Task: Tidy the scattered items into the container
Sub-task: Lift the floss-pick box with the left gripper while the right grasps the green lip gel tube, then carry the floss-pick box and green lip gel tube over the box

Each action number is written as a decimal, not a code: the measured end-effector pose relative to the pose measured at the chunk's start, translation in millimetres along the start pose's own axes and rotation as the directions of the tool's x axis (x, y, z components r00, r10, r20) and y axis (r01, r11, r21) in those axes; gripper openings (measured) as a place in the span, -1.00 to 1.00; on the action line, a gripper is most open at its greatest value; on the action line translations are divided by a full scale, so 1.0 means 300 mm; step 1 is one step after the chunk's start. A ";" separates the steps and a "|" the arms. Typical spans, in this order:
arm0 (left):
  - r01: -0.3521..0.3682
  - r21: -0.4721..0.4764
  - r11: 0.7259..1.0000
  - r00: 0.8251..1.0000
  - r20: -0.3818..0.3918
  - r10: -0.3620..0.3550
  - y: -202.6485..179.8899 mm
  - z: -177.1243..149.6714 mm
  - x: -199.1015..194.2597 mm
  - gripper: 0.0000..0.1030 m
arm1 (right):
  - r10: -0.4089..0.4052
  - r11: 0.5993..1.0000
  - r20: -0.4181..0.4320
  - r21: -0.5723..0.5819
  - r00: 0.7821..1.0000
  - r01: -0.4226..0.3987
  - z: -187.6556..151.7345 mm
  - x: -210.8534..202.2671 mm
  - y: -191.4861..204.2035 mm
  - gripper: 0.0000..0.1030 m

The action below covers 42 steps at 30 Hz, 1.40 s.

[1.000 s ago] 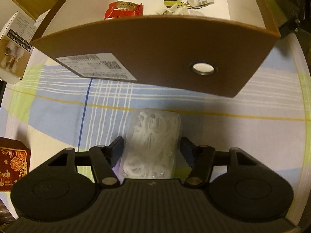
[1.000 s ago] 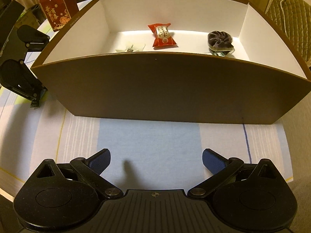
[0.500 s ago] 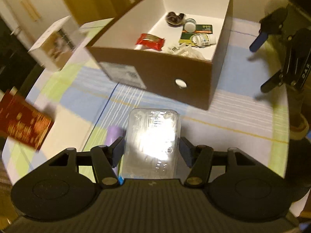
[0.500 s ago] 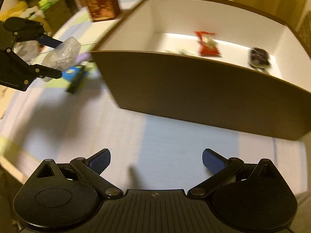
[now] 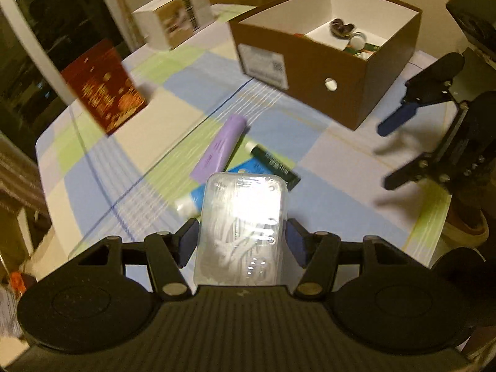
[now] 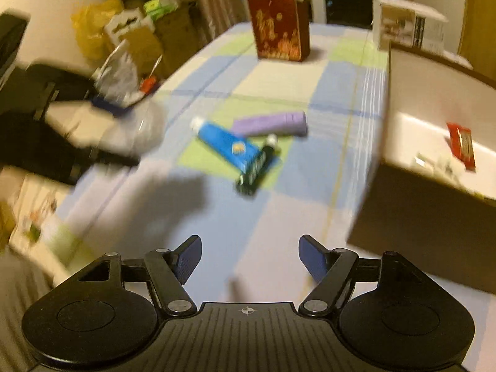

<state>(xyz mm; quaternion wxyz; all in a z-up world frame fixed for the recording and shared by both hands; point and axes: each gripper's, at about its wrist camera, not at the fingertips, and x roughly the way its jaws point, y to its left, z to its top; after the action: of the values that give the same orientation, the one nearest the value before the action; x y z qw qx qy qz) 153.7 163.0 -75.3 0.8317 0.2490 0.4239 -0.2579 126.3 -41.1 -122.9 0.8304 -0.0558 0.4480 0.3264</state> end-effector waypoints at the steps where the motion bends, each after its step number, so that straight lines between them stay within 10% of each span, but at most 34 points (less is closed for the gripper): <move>1: -0.004 -0.014 1.000 1.000 0.000 0.004 0.004 -0.010 -0.001 0.10 | -0.012 1.000 0.015 0.015 1.000 0.011 0.018 0.017 0.008 0.19; 9: -0.025 -0.090 0.996 1.000 -0.003 0.025 0.033 -0.066 0.002 0.10 | -0.144 0.985 0.082 0.112 0.986 0.134 0.149 0.151 0.024 -0.25; 22: -0.060 -0.171 0.983 0.998 -0.018 0.057 0.104 -0.094 0.037 0.10 | -0.174 0.979 0.040 0.111 0.984 0.169 0.181 0.312 0.020 -0.26; 24: -0.060 -0.173 0.983 0.998 -0.020 0.058 0.101 -0.090 0.043 0.10 | -0.173 0.981 0.016 0.089 0.985 0.171 0.172 0.334 0.015 -0.59; 42: -0.045 -0.154 0.987 0.999 0.023 0.049 0.030 0.043 0.014 0.10 | -0.025 0.997 0.175 0.070 0.984 0.013 0.169 0.010 -0.035 -0.61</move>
<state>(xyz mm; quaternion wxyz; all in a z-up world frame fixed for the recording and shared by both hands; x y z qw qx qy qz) 169.0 160.7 -70.3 0.8598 0.1909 0.4255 -0.2080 169.4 -28.3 -97.4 0.8712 -0.0028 0.3834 0.3066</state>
